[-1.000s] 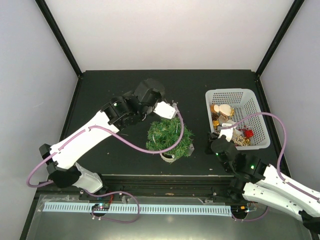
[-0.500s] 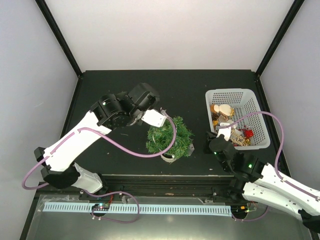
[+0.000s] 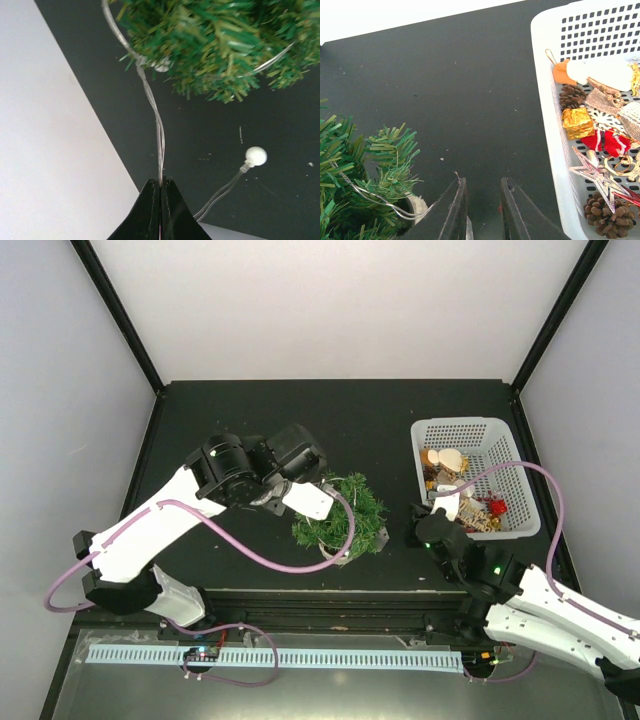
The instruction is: Decorate the small christmas tree
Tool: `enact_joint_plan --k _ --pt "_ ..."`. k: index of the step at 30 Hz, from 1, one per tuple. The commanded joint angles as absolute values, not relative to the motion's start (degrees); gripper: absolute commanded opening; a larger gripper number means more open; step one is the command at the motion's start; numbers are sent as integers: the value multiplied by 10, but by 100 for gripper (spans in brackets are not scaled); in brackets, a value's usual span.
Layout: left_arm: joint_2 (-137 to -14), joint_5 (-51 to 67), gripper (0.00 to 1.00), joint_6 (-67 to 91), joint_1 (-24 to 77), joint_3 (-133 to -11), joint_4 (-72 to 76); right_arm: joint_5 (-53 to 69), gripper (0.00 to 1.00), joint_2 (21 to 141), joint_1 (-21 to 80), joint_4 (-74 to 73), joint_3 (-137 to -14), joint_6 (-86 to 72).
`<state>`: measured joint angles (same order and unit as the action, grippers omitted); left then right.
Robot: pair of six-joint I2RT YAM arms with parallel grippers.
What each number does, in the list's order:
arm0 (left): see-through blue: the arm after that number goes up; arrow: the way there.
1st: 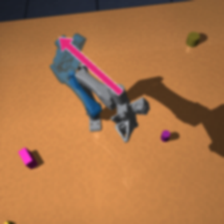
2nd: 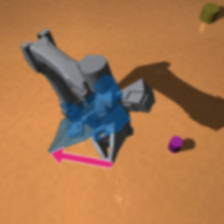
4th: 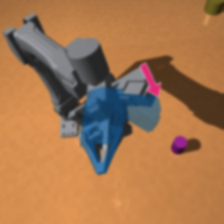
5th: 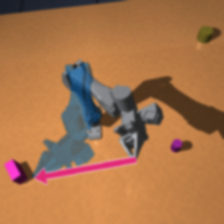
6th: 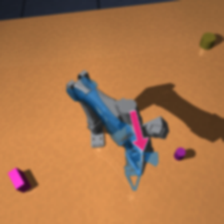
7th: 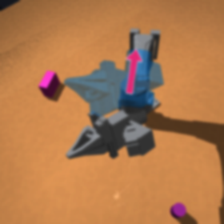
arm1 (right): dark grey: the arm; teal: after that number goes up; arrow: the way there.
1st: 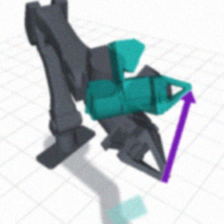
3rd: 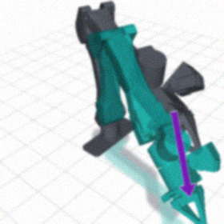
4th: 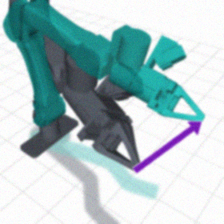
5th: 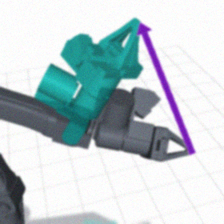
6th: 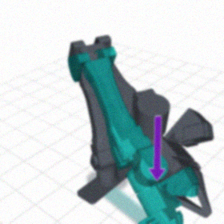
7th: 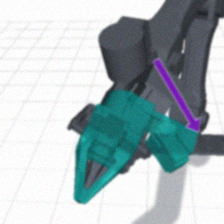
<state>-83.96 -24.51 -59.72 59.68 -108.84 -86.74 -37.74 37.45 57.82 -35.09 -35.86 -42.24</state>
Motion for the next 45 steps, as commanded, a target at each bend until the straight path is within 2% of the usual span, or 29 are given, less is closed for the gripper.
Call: enact_joint_plan --k 1,20,41,43,45 --pt "-826 -217 2 -571 618 -1086 -890 -384 22 375 581 -337 -369 -422" --pt "-814 -179 1 -523 713 -1082 -891 -383 22 399 581 -330 -377 -416" --pt "-838 -164 2 -493 764 -1053 -891 -386 23 409 581 -322 -374 -415" --pt "-841 -165 5 -492 767 -1051 -890 -386 23 411 581 -321 -374 -415" --pt "-845 -168 15 -491 770 -1058 -890 -386 23 413 581 -320 -374 -415"
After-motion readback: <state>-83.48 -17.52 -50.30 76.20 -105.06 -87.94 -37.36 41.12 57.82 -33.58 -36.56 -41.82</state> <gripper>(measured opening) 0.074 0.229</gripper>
